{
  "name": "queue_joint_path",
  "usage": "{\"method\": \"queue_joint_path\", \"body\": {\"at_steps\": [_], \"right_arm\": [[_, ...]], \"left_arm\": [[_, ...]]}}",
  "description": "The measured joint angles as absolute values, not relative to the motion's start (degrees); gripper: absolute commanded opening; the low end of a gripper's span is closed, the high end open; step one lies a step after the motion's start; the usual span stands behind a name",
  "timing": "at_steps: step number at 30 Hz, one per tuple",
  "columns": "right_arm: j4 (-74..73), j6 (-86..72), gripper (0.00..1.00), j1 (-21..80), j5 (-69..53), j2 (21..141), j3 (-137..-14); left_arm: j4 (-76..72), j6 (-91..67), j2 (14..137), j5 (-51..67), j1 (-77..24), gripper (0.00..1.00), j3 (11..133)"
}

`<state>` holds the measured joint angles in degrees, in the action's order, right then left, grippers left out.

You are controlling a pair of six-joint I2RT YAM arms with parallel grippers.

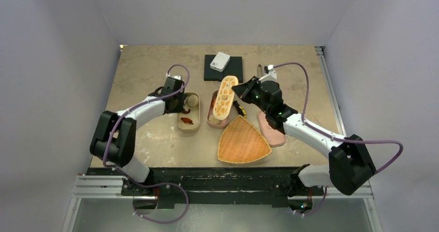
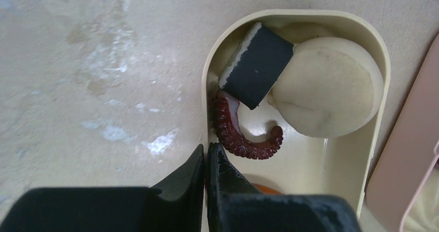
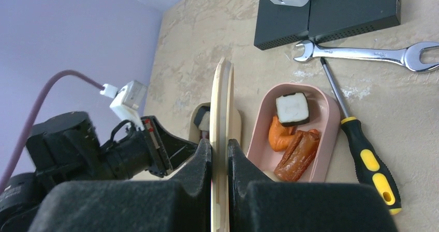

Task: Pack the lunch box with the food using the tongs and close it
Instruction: Close the box lid on the packing box.

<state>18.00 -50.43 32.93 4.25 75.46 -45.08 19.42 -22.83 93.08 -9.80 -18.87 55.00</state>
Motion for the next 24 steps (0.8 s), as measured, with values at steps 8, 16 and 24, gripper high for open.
{"method": "queue_joint_path", "body": {"at_steps": [8,16,24], "right_arm": [[18.1,-50.5,0.00,32.9,3.7,75.5,-45.1],[18.6,-50.5,0.00,32.9,3.7,75.5,-45.1],[18.5,-50.5,0.00,32.9,3.7,75.4,-45.1]], "left_arm": [[14.7,-21.3,75.8,-21.9,-23.3,0.00,46.1],[10.3,-21.9,70.2,-28.0,-24.7,0.00,43.9],[10.2,-22.0,70.8,-27.8,-24.8,0.00,43.2]]}}
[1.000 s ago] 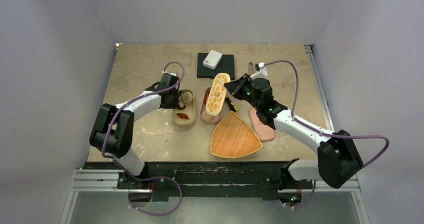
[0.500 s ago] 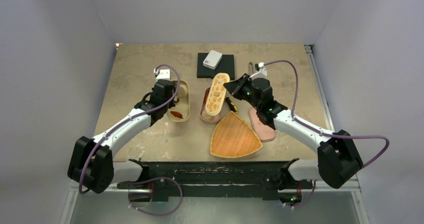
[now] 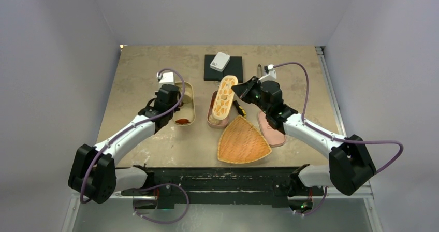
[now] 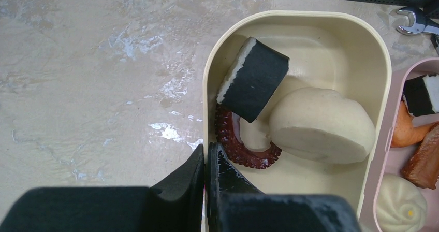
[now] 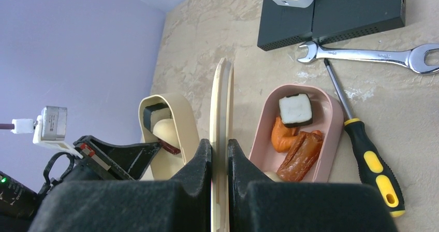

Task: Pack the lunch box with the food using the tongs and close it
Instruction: Close the box lid on the packing box.

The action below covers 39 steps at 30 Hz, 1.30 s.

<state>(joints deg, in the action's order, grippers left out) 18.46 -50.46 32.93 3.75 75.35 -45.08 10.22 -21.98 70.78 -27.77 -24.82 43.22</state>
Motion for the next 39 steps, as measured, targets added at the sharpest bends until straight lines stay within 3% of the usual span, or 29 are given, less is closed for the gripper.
{"method": "queue_joint_path", "body": {"at_steps": [18,28,39], "right_arm": [[18.3,-50.5,0.00,32.9,3.7,75.0,-45.0],[18.3,-50.5,0.00,32.9,3.7,74.5,-45.0],[18.6,-50.2,0.00,32.9,2.7,74.6,-45.0]], "left_arm": [[8.4,-21.6,70.1,-30.0,-27.9,0.00,42.2],[7.8,-21.9,70.9,-24.7,-29.4,0.00,41.8],[13.2,-24.4,93.0,-12.7,-26.5,0.00,52.0]]}}
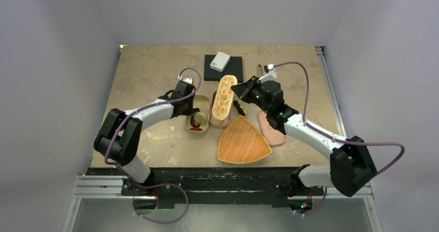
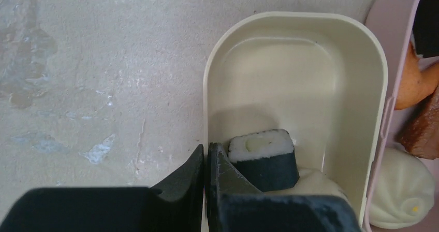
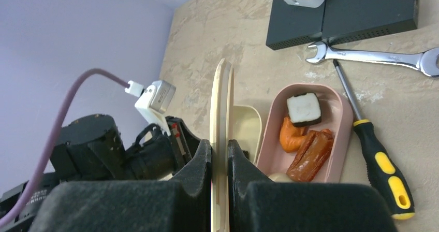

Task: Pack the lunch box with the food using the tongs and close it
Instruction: Close the box lid on the packing box.

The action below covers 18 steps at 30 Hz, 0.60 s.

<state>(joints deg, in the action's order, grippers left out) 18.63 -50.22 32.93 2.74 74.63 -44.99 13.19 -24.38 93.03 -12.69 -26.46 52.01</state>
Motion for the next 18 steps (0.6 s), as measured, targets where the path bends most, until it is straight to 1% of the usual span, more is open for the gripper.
{"method": "queue_joint_path", "body": {"at_steps": [1,3,4,7,12,18], "right_arm": [[18.8,-50.0,0.00,32.9,2.0,74.7,-45.0],[18.8,-49.7,0.00,32.9,0.5,75.5,-45.6],[19.0,-49.6,0.00,32.9,-0.4,76.5,-46.3],[20.7,-49.8,0.00,33.0,-3.7,80.1,-47.7],[23.7,-51.1,0.00,34.8,-8.3,86.1,-48.2],[27.3,-53.6,0.00,38.1,-12.4,93.3,-51.4]], "left_arm": [[13.5,-24.4,93.2,-11.9,-26.3,0.03,52.5],[14.1,-24.5,93.4,-10.6,-26.0,0.19,53.0],[14.3,-24.6,93.5,-10.3,-26.0,0.29,53.1],[15.0,-24.6,93.5,-9.0,-25.7,0.44,53.1],[16.6,-24.4,91.4,-8.1,-23.9,0.57,53.1],[17.3,-23.4,79.5,-11.5,-20.9,0.63,53.0]]}}
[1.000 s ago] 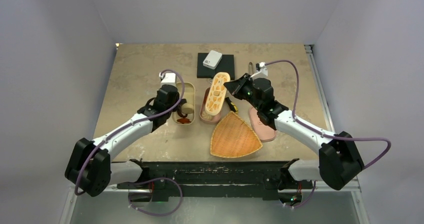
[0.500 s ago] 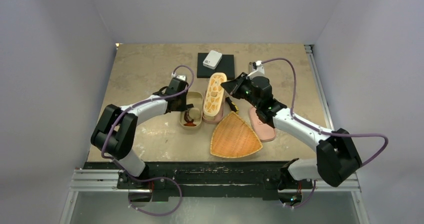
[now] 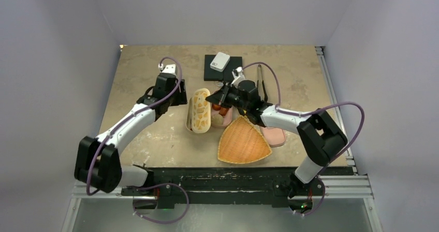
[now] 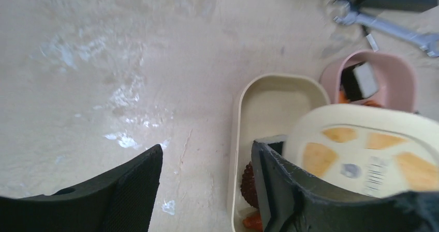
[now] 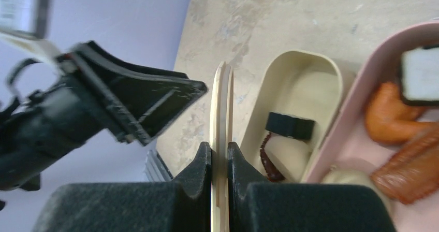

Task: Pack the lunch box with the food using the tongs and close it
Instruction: Close the box lid on the packing box.

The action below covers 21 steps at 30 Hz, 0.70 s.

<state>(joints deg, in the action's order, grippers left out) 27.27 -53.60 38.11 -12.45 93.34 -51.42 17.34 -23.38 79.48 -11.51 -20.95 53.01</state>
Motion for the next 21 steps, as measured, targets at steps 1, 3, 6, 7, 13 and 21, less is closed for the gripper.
{"method": "queue_joint_path", "body": {"at_steps": [1,3,6,7,13,21], "right_arm": [[28.3,-54.2,0.00,38.4,-13.2,94.5,-52.0],[29.9,-55.4,0.00,38.7,-14.2,96.2,-52.7],[31.9,-57.2,0.00,38.8,-14.8,98.6,-53.3],[32.4,-57.8,0.00,38.8,-14.8,99.3,-53.3],[34.8,-61.1,0.00,38.8,-14.6,103.0,-53.6],[36.3,-64.4,0.00,38.8,-14.0,105.8,-54.0]], "left_arm": [[17.2,-23.2,77.8,-11.9,-20.9,0.64,53.0],[16.8,-22.7,74.5,-12.4,-20.9,0.65,53.0],[16.4,-21.9,72.5,-12.1,-20.9,0.65,53.0],[16.3,-21.7,72.5,-11.8,-20.9,0.66,53.0],[16.4,-21.2,74.0,-8.1,-20.9,0.65,52.9],[16.4,-20.4,76.2,-4.3,-20.9,0.61,52.9]]}}
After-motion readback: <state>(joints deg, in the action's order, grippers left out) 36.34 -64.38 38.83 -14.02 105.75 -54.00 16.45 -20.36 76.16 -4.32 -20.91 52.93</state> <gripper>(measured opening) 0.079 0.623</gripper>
